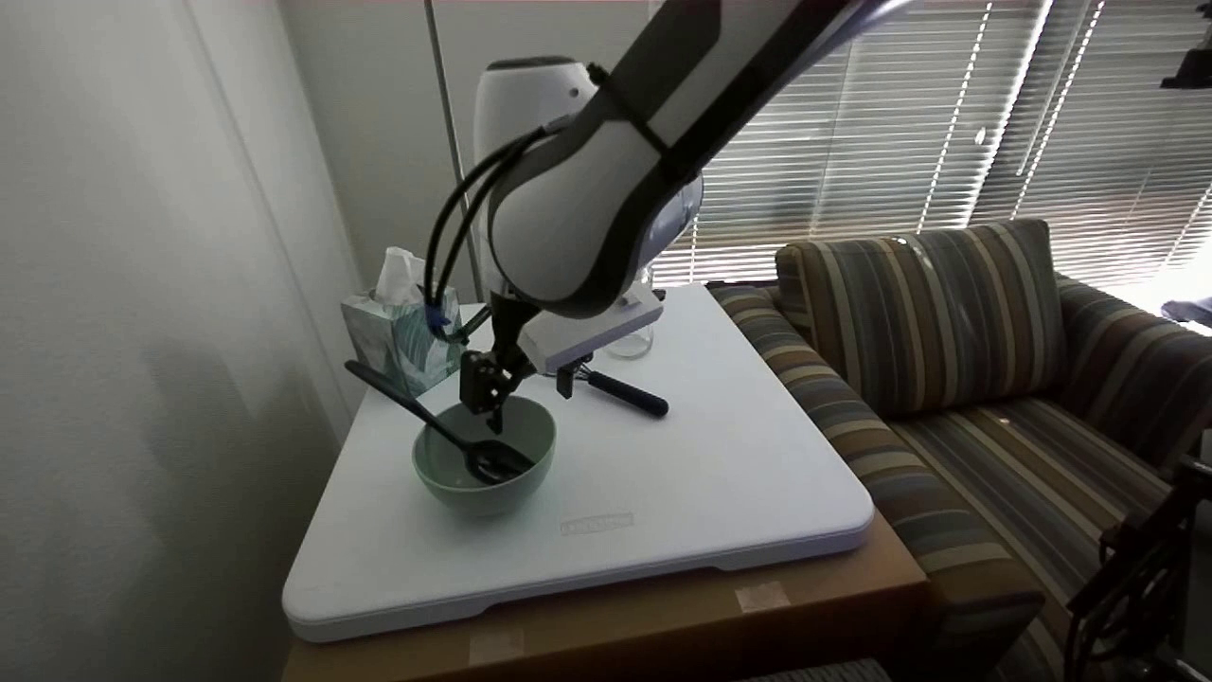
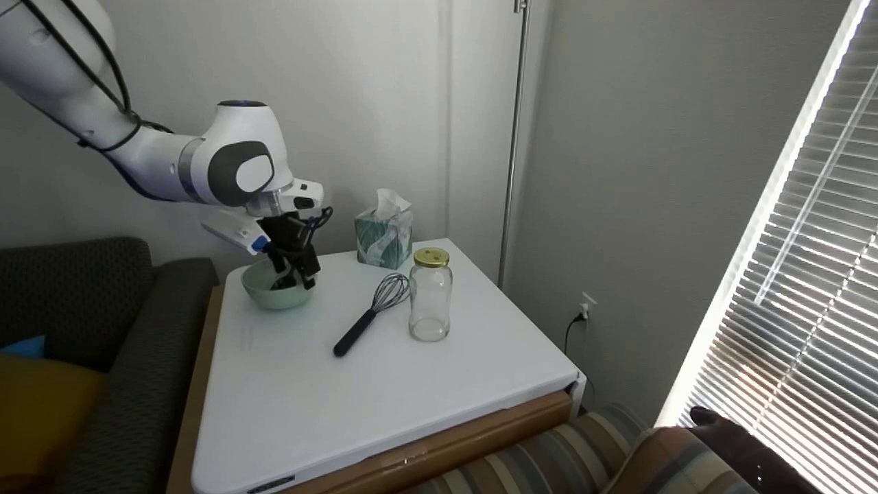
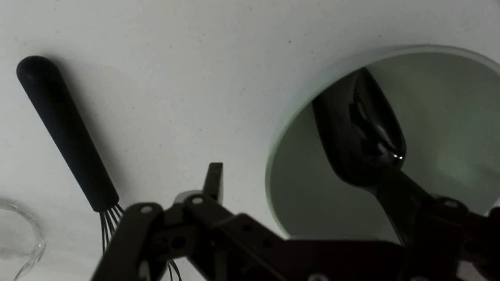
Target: Move the bowl to the right
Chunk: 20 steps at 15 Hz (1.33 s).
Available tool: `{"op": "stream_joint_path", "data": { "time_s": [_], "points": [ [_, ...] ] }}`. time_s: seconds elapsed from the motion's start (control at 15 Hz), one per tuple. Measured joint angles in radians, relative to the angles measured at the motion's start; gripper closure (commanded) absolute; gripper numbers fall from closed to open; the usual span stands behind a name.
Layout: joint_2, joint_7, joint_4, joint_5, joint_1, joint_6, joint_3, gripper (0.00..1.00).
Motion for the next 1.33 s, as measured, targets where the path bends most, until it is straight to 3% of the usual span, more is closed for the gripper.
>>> {"op": "stream_joint_path", "data": {
  "time_s": [0.13, 0.2, 0.33, 1.0, 1.33],
  "points": [
    [0.014, 0.000, 0.008, 0.000, 0.000, 0.000, 0.000, 0.03],
    [0.019, 0.000, 0.012, 0.000, 0.000, 0.000, 0.000, 0.27],
    [0.028, 0.000, 0.019, 0.000, 0.000, 0.000, -0.001, 0.32],
    [0.029, 0.000, 0.021, 0.000, -0.003, 0.001, -0.007, 1.00],
    [0.023, 0.000, 0.024, 0.001, -0.004, 0.003, -0.006, 0.99]
  ]
}}
